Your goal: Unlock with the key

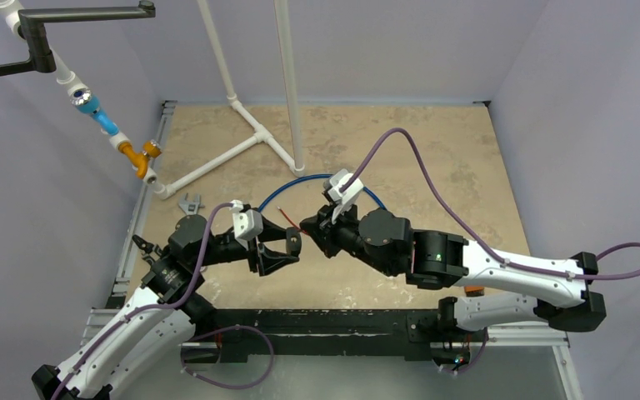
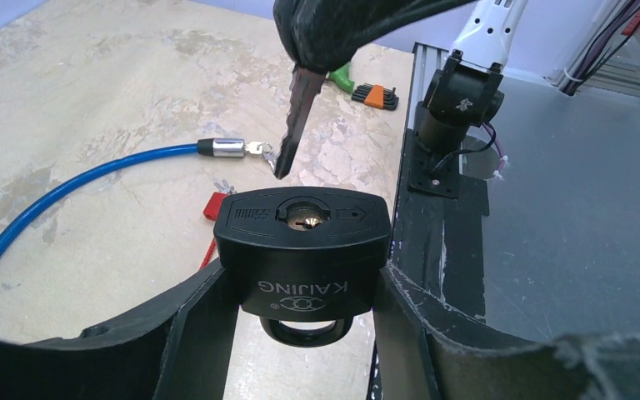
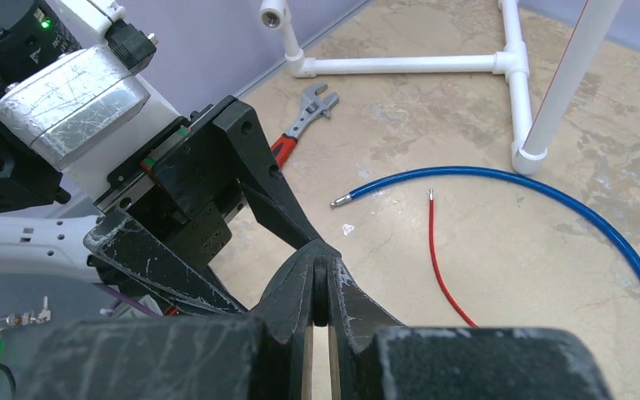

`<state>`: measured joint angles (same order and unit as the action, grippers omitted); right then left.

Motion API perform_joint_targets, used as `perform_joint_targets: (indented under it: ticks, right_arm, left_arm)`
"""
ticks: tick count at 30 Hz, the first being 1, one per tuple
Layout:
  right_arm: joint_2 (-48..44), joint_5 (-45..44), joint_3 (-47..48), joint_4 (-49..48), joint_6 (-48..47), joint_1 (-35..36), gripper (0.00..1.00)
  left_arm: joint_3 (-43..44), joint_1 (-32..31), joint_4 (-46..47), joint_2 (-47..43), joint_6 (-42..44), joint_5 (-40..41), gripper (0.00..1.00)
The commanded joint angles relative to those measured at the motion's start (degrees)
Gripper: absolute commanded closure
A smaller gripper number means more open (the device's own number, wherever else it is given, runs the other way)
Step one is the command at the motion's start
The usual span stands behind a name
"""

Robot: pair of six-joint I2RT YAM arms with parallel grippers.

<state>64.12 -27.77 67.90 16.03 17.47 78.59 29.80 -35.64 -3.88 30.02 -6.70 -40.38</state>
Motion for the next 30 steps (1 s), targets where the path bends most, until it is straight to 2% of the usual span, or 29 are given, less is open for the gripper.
perform_joint_targets:
  ticks: [1, 12, 30]
  right_arm:
    - [-1.8, -0.8, 1.9, -0.5, 2.2, -0.3, 1.00]
    - [-0.2, 4.0, 1.4, -0.3, 3.9, -0.2, 1.00]
    - [1.3, -0.9, 0.0, 0.3, 3.0, -0.2, 1.00]
  left_arm:
    - [3.1, -0.1, 7.0, -0.9, 0.4, -1.8, 1.00]
    - [3.2, 0.3, 7.1, -1.0, 1.1, -1.6, 1.00]
    - [4.0, 0.5, 7.8, -1.0, 1.4, -3.5, 1.00]
